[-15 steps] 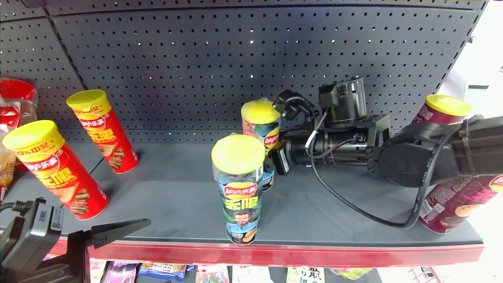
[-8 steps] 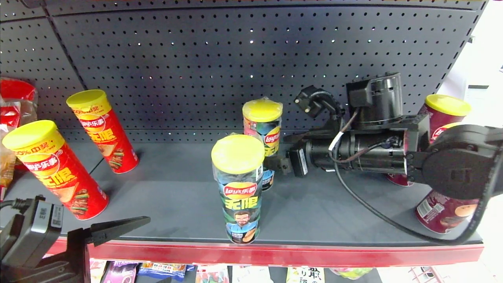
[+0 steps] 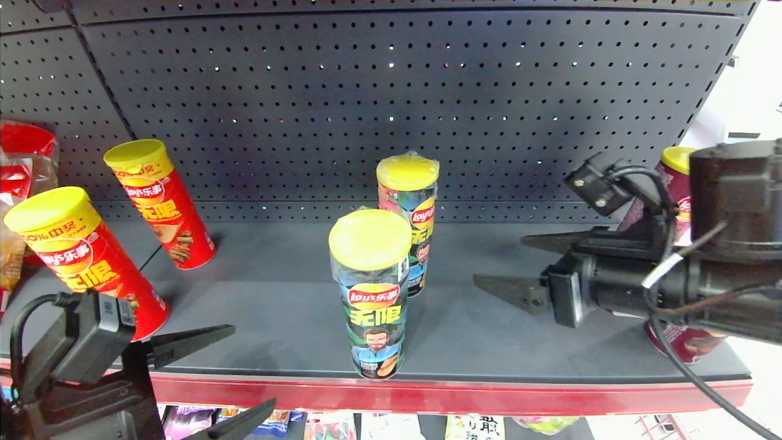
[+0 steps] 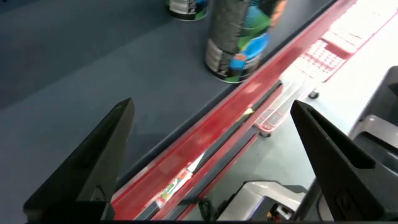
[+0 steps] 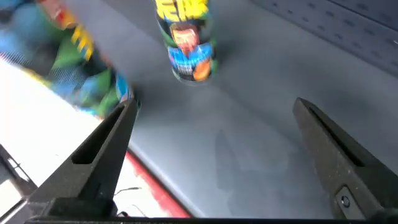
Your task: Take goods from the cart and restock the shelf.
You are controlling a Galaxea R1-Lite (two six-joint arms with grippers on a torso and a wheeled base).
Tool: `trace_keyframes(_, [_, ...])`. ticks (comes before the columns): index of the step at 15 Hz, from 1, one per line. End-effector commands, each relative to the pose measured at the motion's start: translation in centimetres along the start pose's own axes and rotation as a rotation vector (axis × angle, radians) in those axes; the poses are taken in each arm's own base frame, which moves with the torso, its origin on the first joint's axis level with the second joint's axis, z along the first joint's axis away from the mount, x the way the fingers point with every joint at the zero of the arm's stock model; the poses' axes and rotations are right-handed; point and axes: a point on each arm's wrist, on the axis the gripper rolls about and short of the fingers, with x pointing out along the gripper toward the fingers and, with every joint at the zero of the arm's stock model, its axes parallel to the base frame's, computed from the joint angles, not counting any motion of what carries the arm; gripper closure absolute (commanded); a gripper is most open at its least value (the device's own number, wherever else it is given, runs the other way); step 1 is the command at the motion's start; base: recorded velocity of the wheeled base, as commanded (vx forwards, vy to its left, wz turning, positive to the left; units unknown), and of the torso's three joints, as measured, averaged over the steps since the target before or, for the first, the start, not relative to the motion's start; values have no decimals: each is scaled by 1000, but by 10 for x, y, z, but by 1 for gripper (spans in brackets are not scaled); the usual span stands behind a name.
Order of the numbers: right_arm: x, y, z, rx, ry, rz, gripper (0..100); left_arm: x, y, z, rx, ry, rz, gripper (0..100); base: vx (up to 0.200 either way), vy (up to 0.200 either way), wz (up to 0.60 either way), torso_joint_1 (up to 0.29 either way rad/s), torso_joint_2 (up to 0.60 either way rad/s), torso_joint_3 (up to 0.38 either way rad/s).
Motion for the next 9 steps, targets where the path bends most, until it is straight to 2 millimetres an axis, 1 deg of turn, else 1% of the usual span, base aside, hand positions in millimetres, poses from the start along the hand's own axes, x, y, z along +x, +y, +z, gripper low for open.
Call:
trace_keyframes(1, [-76, 4, -12, -3, -142, -29, 0, 18, 9, -1, -16, 64, 21, 0, 0, 0, 0, 0, 0, 0])
trace_keyframes(2, [-87, 5, -16, -3, -163, -40, 0, 23, 11, 0, -17, 73, 29, 0, 0, 0, 0, 0, 0, 0])
trace_keyframes(3, [-116, 6, -25, -1, -230, -96, 0, 36, 18, 2, -22, 103, 72, 0, 0, 0, 0, 0, 0, 0])
trace_keyframes(4, [-116, 6, -25, -1, -230, -96, 0, 36, 18, 2, -22, 103, 72, 0, 0, 0, 0, 0, 0, 0])
trace_keyframes(5, [-148, 6, -37, 12, -317, -176, 0, 52, 23, 7, -18, 121, 89, 0, 0, 0, 0, 0, 0, 0])
trace_keyframes(7, [-172, 4, -50, 31, -338, -253, 0, 67, 30, 8, -9, 147, 99, 0, 0, 0, 0, 0, 0, 0])
trace_keyframes(8, [-183, 4, -59, 55, -327, -294, 0, 74, 29, 7, 7, 161, 82, 0, 0, 0, 0, 0, 0, 0])
trace_keyframes(9, [-189, 4, -64, 77, -320, -312, 0, 80, 27, 8, 12, 164, 66, 0, 0, 0, 0, 0, 0, 0])
